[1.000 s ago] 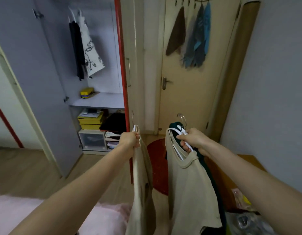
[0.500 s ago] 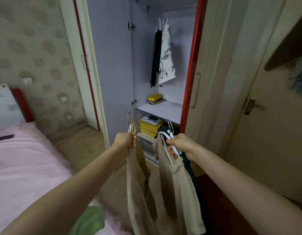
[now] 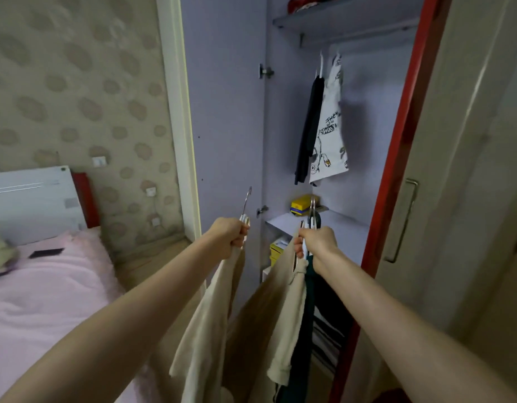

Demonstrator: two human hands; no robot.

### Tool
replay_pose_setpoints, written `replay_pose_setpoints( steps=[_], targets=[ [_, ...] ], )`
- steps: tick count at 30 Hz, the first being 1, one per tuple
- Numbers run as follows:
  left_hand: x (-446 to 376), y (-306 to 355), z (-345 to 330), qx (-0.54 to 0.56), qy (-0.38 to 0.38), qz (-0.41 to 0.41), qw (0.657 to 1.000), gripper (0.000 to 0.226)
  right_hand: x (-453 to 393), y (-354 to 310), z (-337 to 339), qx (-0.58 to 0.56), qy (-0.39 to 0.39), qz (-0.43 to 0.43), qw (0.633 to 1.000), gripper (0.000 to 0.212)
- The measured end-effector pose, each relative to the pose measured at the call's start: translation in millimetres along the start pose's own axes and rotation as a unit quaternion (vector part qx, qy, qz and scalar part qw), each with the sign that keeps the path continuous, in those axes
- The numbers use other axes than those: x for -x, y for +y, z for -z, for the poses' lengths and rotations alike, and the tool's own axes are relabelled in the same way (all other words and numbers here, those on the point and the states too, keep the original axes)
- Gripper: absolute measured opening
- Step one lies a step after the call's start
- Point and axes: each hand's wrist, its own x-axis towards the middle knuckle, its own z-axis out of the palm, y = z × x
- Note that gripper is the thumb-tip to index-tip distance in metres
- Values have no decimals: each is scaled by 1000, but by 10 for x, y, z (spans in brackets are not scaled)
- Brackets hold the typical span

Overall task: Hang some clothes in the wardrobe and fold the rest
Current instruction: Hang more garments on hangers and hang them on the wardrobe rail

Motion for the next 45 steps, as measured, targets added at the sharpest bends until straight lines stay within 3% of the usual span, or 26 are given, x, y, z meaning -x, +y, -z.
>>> replay_pose_setpoints(
  steps=[3,7,9,12,15,18,23,31,37,45],
  targets=[
    [-332,281,-232,-10,4,-12,1000,38,-392,-180,-53,-69,7,5,998,13],
    [-629,644,-555,0,1,-40,999,38,-816,-463,-114,-107,-27,17,994,18],
    [-786,808,-676,14,-19,-51,998,38,-945,-661,-191,-119,-34,37,992,13],
    [-1049,1065,-801,9,-53,-70,996,35,-1183,-924,-371,-113,-3,81,990,35],
    [-1393,1303,-907,5,-90,-87,992,30,-1531,-1119,-403,-105,16,101,989,23],
    [-1894,1550,-1001,-1,-163,-78,983,28,-2076,-1285,-376,-97,100,126,982,12],
    [-2584,1986,-1309,9,-305,-76,949,31,-2733,-1744,-202,-59,198,159,965,31],
    [-3067,2951,-2135,10,-462,-68,884,36,-3351,-2694,182,-9,280,181,943,13],
    [-3351,3531,-2865,40,-496,-96,862,40,-3480,-3247,322,-16,280,227,933,6],
    [-3997,4072,-3762,73,-422,-197,882,38,-4134,-3988,597,16,248,266,932,9]
  ],
)
